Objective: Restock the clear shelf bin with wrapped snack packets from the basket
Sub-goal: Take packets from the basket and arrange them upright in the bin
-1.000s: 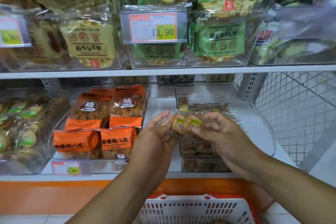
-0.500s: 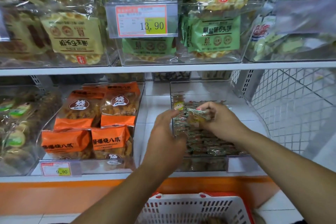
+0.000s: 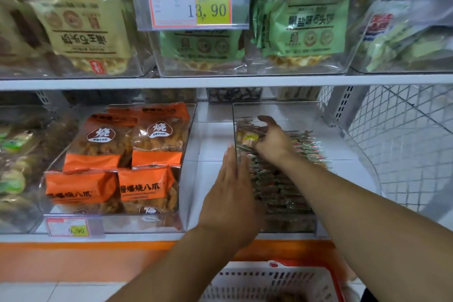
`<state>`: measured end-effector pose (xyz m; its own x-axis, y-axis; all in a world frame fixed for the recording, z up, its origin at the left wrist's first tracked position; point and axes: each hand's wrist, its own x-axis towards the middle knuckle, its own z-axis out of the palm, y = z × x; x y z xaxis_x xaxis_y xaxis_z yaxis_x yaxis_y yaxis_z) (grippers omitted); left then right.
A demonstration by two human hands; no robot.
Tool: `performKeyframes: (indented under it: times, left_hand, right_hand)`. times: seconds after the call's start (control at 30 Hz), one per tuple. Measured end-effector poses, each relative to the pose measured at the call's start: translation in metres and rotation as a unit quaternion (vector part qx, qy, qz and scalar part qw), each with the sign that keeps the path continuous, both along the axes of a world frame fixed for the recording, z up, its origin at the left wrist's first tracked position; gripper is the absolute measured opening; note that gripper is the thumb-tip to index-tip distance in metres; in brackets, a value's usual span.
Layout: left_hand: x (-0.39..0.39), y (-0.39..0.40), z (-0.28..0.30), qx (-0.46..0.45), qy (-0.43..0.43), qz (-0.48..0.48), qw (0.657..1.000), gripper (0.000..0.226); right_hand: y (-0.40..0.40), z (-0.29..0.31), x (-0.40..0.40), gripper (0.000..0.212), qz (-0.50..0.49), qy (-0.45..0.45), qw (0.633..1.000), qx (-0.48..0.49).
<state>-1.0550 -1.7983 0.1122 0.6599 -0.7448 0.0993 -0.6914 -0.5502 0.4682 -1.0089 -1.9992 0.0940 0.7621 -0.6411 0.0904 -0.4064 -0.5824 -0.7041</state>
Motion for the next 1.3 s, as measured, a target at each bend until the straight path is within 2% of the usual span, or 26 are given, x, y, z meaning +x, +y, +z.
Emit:
performKeyframes:
  times: [0.07, 0.13, 0.3, 0.43, 0.57, 0.67, 0.73, 0.87, 0.93, 1.0, 1.07, 1.13, 1.2, 1.23, 1.27, 1.3]
  left_hand:
    - [0.002, 0.001, -0.003, 0.006, 0.014, -0.004, 1.000, 0.097]
    - [0.004, 0.003, -0.004, 0.014, 0.027, -0.012, 0.999, 0.095]
    - [0.005, 0.005, -0.004, 0.015, 0.039, -0.020, 0.999, 0.095]
    - [0.006, 0.006, -0.004, 0.007, 0.042, -0.023, 0.999, 0.095]
    - [0.006, 0.006, -0.006, 0.002, 0.047, -0.026, 0.999, 0.092]
    - [0.005, 0.008, -0.005, -0.018, 0.053, -0.026, 0.998, 0.085]
    - [0.003, 0.012, -0.005, -0.039, 0.044, -0.023, 0.998, 0.083]
    - [-0.008, 0.028, -0.006, -0.143, -0.038, -0.018, 0.989, 0.068]
    - [-0.014, 0.038, -0.005, -0.207, -0.048, 0.005, 0.977, 0.050]
    - [-0.024, 0.047, -0.012, -0.281, -0.088, -0.002, 0.956, 0.027]
    - [-0.034, 0.058, -0.030, -0.293, -0.096, -0.027, 0.951, 0.019]
    - [-0.043, 0.073, -0.065, -0.219, -0.048, -0.059, 0.973, 0.018]
    - [-0.051, 0.090, -0.109, -0.064, 0.050, -0.076, 0.994, 0.024]
    - [-0.057, 0.099, -0.132, 0.027, 0.103, -0.074, 0.992, 0.029]
    - [-0.062, 0.109, -0.155, 0.108, 0.144, -0.067, 0.981, 0.035]
    - [-0.067, 0.118, -0.177, 0.172, 0.176, -0.058, 0.968, 0.041]
  right_hand:
    - [0.007, -0.001, 0.005, 0.065, -0.038, -0.008, 0.999, 0.023]
    - [0.016, -0.005, 0.011, 0.057, -0.024, -0.007, 1.000, 0.000]
    - [0.028, -0.001, 0.008, 0.071, 0.031, 0.010, 0.996, -0.083]
    - [0.025, -0.001, 0.002, 0.066, 0.032, 0.011, 0.994, -0.107]
    - [0.023, -0.003, 0.005, 0.071, 0.059, 0.055, 0.991, -0.106]
    - [0.017, -0.005, 0.002, 0.078, 0.052, 0.025, 0.993, -0.103]
    - [0.016, -0.005, -0.002, 0.074, 0.041, 0.011, 0.994, -0.097]
    - [0.019, 0.007, -0.019, 0.050, 0.027, -0.072, 0.991, -0.106]
    - [0.028, 0.021, -0.039, 0.037, 0.028, -0.131, 0.981, -0.137]
    - [0.043, 0.033, -0.063, 0.025, 0.055, -0.217, 0.956, -0.191]
    - [0.064, 0.039, -0.090, 0.017, 0.114, -0.301, 0.918, -0.231]
    - [0.089, 0.029, -0.117, 0.014, 0.201, -0.334, 0.888, -0.242]
    - [0.112, -0.001, -0.145, 0.015, 0.291, -0.303, 0.874, -0.245]
    - [0.121, -0.024, -0.159, 0.016, 0.339, -0.244, 0.873, -0.251]
    - [0.128, -0.049, -0.172, 0.018, 0.392, -0.145, 0.873, -0.251]
    - [0.131, -0.081, -0.186, 0.020, 0.434, -0.006, 0.869, -0.237]
